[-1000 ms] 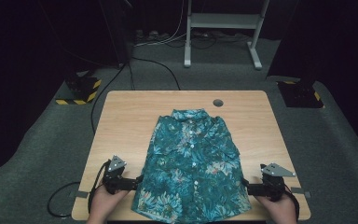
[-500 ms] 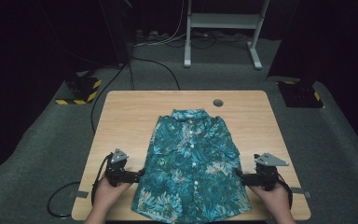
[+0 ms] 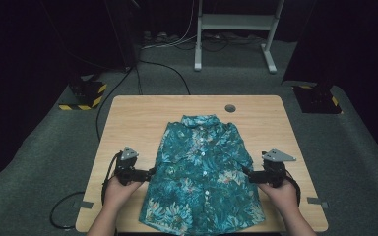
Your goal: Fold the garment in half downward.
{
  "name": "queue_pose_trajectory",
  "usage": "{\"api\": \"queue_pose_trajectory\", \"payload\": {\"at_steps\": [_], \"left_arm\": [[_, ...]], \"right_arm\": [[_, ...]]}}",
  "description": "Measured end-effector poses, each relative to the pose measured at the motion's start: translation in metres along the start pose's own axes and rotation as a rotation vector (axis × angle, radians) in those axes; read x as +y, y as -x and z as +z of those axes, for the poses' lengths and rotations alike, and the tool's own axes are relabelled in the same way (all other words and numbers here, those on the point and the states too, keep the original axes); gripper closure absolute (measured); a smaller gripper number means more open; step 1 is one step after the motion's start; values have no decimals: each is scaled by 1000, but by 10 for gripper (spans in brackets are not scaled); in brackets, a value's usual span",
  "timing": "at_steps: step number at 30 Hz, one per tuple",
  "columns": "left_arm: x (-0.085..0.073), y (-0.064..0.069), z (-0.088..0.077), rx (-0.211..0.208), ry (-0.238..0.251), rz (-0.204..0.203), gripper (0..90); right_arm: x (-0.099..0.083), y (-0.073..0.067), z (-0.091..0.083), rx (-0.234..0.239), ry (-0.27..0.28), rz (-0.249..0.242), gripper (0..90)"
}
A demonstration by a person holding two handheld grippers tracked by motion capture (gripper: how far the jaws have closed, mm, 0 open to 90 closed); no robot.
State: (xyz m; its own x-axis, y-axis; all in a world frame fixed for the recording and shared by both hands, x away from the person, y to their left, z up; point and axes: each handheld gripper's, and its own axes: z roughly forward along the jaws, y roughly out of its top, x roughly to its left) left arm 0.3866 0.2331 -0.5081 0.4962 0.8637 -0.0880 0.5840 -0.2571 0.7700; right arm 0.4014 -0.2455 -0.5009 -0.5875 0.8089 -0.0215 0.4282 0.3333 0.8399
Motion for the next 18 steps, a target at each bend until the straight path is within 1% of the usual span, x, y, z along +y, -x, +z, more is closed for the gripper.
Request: {"api": "queue_pose_trajectory", "payload": {"at_steps": [3,8,11,13,14,16,18], "left_arm": [[6,1,5,-7,8,2,11],[13,0,15,-20,5,-12,10],[18,-1,20,-17,5,-5,10],[21,-1,24,-18,5,-17,8],[22,-2,26,-25,7,-26,8],[25,-4,32,-27,-3,-35,8],[28,-5,36,-28,-8,-33,9]], "right_arm": [[7,0,7,-2,1,-9,3],[14,1,16,6,9,0,3],[18,2,21,5,14,7,4],[20,4,24,5,16,9,4],[22,5,25,3,15,12,5],[24,6,28,6,15,19,4],[26,8,31,2,14,18,5]]}}
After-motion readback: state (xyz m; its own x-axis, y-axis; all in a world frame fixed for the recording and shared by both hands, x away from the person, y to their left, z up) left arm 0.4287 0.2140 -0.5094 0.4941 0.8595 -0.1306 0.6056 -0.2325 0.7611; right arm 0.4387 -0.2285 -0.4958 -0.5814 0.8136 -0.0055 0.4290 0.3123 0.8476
